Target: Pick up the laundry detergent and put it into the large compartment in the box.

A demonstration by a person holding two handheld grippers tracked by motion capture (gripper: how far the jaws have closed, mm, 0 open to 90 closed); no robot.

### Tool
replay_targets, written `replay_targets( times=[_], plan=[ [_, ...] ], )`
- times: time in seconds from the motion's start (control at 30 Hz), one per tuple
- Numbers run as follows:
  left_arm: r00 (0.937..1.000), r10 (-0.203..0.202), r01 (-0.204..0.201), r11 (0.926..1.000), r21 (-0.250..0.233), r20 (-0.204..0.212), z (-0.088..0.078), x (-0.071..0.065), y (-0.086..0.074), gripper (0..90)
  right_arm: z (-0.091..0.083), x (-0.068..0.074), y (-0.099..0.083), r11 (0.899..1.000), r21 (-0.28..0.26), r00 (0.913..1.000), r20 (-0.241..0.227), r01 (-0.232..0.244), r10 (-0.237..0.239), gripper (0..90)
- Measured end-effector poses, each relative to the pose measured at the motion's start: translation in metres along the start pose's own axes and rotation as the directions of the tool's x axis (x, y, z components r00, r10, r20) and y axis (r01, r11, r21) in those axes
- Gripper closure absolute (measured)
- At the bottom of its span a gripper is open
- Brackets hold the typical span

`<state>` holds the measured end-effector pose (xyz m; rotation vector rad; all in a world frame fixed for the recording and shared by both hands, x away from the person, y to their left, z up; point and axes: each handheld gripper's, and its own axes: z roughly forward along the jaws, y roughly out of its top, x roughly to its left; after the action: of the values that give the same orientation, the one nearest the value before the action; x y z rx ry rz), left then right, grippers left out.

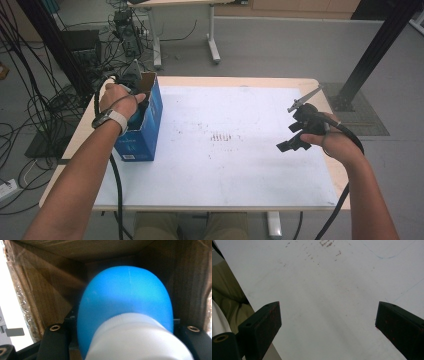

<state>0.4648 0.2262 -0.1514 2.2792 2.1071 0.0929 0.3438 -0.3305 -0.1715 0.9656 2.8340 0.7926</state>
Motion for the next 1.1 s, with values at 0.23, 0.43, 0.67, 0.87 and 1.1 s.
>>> replay_targets(
  times=[0.23,0.43,0.67,0.87,1.1],
  plan=[
    [1.0000,0.000,0.000,1.0000,0.001,0.001,-0.0001,0.0006,0.0000,38.5,-0.0002,0.0001,0.0005,1.000,0.001,1.0000,0.001,-0.001,0.001,6.4],
    [1.0000,0.000,0.000,1.0000,-0.001,0.000,-0.0001,0.0000,-0.0006,38.5,-0.0006,0.0005,0.0013,1.000,0.001,1.0000,0.001,0.001,-0.001,6.4],
    [1.0000,0.001,-0.001,1.0000,-0.001,0.000,-0.0001,0.0002,-0.0006,38.5,-0.0008,0.0004,0.0010,1.000,0.000,1.0000,0.002,0.001,-0.001,6.4],
    [1.0000,0.000,0.000,1.0000,-0.005,0.001,0.0002,0.0006,-0.0016,38.5,-0.0006,0.0004,0.0009,1.000,-0.001,1.0000,0.003,0.001,-0.001,6.4],
    [1.0000,0.001,-0.001,1.0000,-0.004,0.000,0.0000,0.0003,-0.0018,38.5,-0.0012,0.0006,0.0008,1.000,-0.004,1.0000,0.003,0.004,-0.004,6.4]
  ],
)
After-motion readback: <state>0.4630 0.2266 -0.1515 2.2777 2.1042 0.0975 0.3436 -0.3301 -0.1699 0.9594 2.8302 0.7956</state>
